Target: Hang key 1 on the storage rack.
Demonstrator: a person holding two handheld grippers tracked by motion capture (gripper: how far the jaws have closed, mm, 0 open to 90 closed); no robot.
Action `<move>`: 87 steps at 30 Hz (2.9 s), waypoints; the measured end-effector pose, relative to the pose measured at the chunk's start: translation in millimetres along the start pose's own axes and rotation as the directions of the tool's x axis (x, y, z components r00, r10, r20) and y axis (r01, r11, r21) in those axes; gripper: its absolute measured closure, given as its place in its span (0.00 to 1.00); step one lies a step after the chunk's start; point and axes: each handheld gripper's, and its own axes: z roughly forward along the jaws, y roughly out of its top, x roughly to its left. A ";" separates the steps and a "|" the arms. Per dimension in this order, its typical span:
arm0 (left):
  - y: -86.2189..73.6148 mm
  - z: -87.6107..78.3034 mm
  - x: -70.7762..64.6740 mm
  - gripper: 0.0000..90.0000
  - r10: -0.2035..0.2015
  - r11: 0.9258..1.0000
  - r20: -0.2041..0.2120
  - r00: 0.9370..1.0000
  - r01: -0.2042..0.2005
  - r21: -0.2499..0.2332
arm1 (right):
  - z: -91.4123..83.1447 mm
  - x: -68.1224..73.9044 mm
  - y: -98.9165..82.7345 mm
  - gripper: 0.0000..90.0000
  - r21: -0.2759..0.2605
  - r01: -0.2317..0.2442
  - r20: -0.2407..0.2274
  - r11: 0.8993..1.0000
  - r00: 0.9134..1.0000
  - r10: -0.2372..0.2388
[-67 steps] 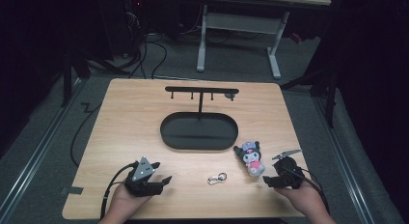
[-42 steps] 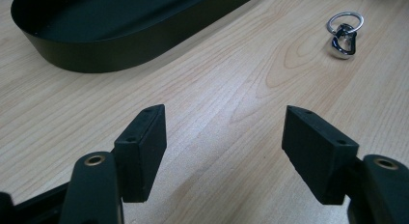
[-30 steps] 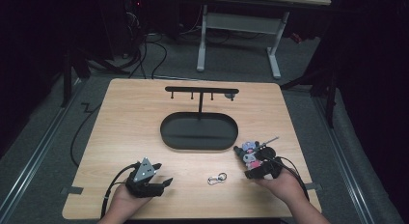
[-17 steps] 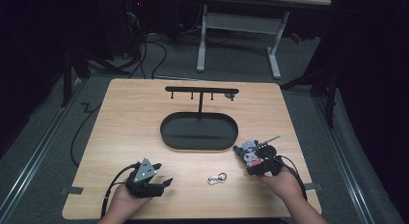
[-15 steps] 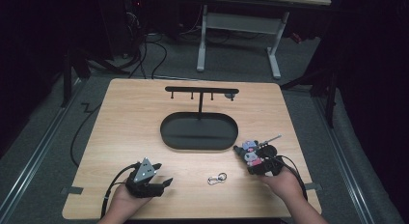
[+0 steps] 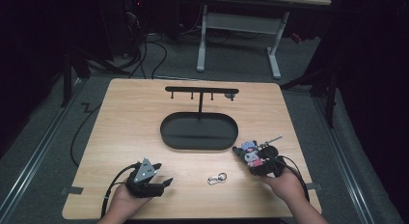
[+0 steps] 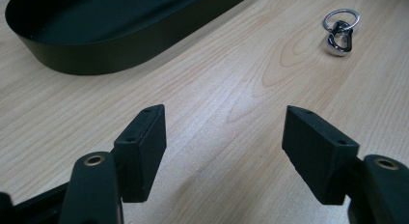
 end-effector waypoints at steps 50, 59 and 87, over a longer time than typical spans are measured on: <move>-0.5 0.4 -2.5 0.37 0.015 1.000 0.003 1.000 -0.015 -0.001 | -52.5 9.7 21.0 0.56 -0.173 0.021 -0.101 0.985 0.994 -0.039; -0.5 -0.2 -2.4 0.37 0.019 1.000 0.001 1.000 -0.019 -0.004 | -62.5 12.9 35.1 0.56 -0.188 0.028 -0.107 0.982 0.993 -0.049; -1.0 -0.6 -2.1 0.37 0.020 1.000 0.004 1.000 -0.020 -0.002 | -96.9 18.2 84.9 0.56 -0.234 0.051 -0.093 0.971 0.993 -0.075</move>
